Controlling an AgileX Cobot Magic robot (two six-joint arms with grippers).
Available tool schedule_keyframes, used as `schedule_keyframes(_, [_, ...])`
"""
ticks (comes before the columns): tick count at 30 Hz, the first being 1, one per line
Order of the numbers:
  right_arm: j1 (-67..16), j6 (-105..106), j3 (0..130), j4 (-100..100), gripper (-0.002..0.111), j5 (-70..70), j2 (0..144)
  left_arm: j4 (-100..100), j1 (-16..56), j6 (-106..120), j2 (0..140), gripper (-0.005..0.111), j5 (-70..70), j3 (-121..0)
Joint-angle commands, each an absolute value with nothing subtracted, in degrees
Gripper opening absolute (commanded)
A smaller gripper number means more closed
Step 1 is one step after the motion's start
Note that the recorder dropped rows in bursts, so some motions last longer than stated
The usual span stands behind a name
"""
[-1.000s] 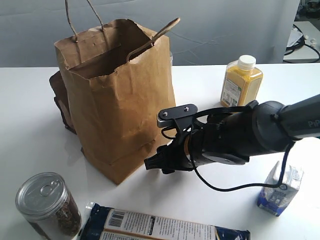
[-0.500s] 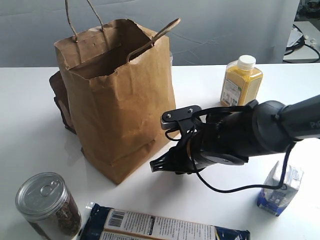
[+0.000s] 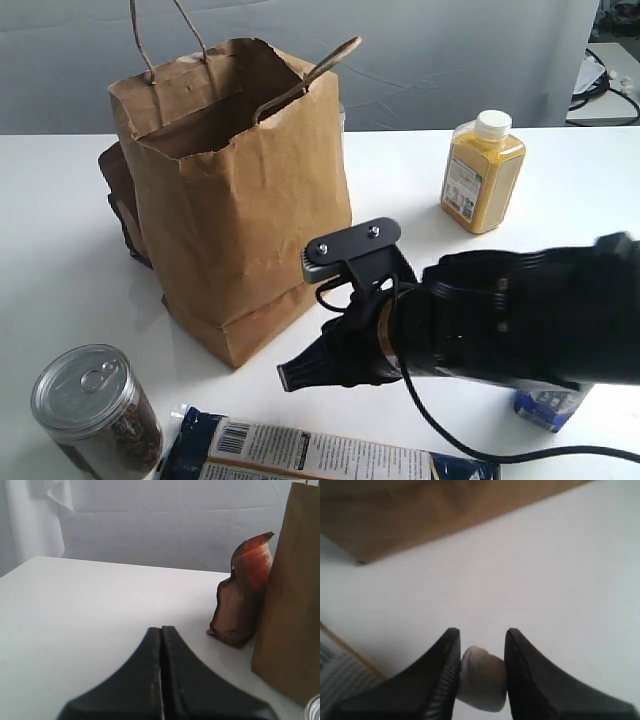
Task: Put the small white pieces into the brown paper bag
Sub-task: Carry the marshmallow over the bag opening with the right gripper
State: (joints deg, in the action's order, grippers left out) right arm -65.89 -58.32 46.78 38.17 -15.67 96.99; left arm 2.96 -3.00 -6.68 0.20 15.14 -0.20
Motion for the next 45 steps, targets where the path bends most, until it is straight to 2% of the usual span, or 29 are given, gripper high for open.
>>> schedule_keyframes(1, [-68.3,-58.4,46.2,37.0,0.028,-18.3,88.2,2.5,-2.6,-6.9,0.0,0.000,14.8,0.0])
schedule_keyframes(9, [-74.8,-59.5,46.2,35.1,0.028,-11.3,74.8,2.5,-2.6,-6.9,0.0,0.000,14.8,0.0])
schedule_keyframes(13, [-75.5,-62.1,46.2,35.0,0.028,-2.0,71.7,2.5,-2.6,-6.9,0.0,0.000,14.8,0.0])
schedule_keyframes(17, [-75.5,-62.2,51.1,34.9,0.028,-1.1,71.9,2.5,-2.6,-6.9,0.0,0.000,14.8,0.0])
schedule_keyframes(22, [-75.5,-61.7,61.4,37.2,0.028,-4.4,75.3,2.5,-2.6,-6.9,0.0,0.000,14.8,0.0])
schedule_keyframes(30, [-75.0,-61.7,82.2,50.2,0.028,-22.8,87.8,2.5,-2.6,-6.9,0.0,0.000,14.8,0.0])
schedule_keyframes(34, [-71.8,-61.7,89.4,50.1,0.028,-26.2,96.0,2.5,-2.6,-6.9,0.0,0.000,14.8,0.0])
schedule_keyframes(40, [-67.2,-61.4,91.4,44.9,0.028,-25.9,101.8,2.5,-2.6,-6.9,0.0,0.000,14.8,0.0])
schedule_keyframes(42, [-66.1,-58.1,91.4,42.9,0.035,-25.9,103.0,2.5,-2.6,-6.9,0.0,0.000,14.8,0.0])
schedule_keyframes(43, [-66.0,-56.8,91.4,42.8,0.046,-25.9,103.2,2.5,-2.6,-6.9,0.0,0.000,14.8,0.0])
schedule_keyframes(44, [-66.0,-56.8,91.4,42.8,0.051,-25.8,103.2,2.5,-2.6,-6.9,0.0,0.000,14.8,0.0])
schedule_keyframes(45, [-66.0,-56.8,91.4,42.8,0.062,-25.8,103.2,2.5,-2.6,-6.9,0.0,0.000,14.8,0.0])
